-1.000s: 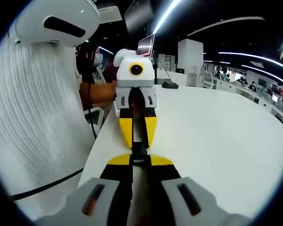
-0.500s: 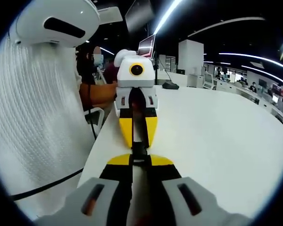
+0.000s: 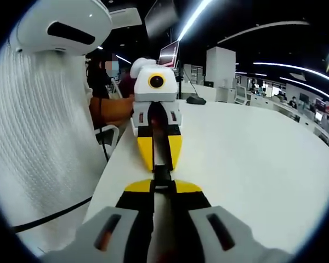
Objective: Snap the two parts of the plastic buckle together until the buckle closes and remains connected.
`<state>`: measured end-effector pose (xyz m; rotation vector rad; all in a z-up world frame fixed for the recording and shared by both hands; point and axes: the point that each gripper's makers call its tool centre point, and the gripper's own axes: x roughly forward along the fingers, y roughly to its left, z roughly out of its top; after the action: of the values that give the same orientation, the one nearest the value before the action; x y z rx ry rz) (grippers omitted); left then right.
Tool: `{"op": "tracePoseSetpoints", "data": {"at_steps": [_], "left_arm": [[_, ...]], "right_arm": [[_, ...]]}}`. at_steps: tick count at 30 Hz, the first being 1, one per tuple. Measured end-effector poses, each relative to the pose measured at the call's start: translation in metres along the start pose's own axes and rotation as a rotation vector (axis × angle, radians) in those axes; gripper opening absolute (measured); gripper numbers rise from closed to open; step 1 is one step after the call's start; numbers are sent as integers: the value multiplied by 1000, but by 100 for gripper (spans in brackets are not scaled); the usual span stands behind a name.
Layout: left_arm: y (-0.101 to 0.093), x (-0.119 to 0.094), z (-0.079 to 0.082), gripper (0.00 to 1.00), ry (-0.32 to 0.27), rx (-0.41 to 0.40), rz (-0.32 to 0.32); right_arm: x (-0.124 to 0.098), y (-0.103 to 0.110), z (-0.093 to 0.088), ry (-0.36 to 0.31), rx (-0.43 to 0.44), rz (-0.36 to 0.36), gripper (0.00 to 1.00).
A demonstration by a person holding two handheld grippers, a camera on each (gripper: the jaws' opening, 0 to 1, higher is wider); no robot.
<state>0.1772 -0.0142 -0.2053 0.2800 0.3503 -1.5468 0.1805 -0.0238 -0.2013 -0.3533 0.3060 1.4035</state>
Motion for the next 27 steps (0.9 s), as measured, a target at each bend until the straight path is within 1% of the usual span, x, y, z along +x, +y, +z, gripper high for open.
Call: {"op": "tracePoseSetpoints", "data": {"at_steps": [3,8,10,18,20,23,25,27], "left_arm": [[5,0,1,20,-6,8,26],[11,-1,3,28,-23,8,53],[13,-1,4,28,-26,3,64],[14,0,3,27,-19,4,67],[15,0,4,29,-26,-2,69],[21,-1,6,31,-34,-8,97],[29,-2,6,30,-34,-27,136],[33,-2,5,29,-28,-38,150]], "right_arm": [[-1,-2,-1,0,0,-6,11],[-2,-5,-1,2,3,-9,11],[-2,-5,-1,1,3,-9,11],[-3,-5,-1,0,4,-9,11],[-5,-8,-2,0,1,-16,11],[-7,-16,-3,3,12,-22,11],[-7,-20,-2,5,13,-23,11],[-7,-25,-2,8,13,-24,12]]}}
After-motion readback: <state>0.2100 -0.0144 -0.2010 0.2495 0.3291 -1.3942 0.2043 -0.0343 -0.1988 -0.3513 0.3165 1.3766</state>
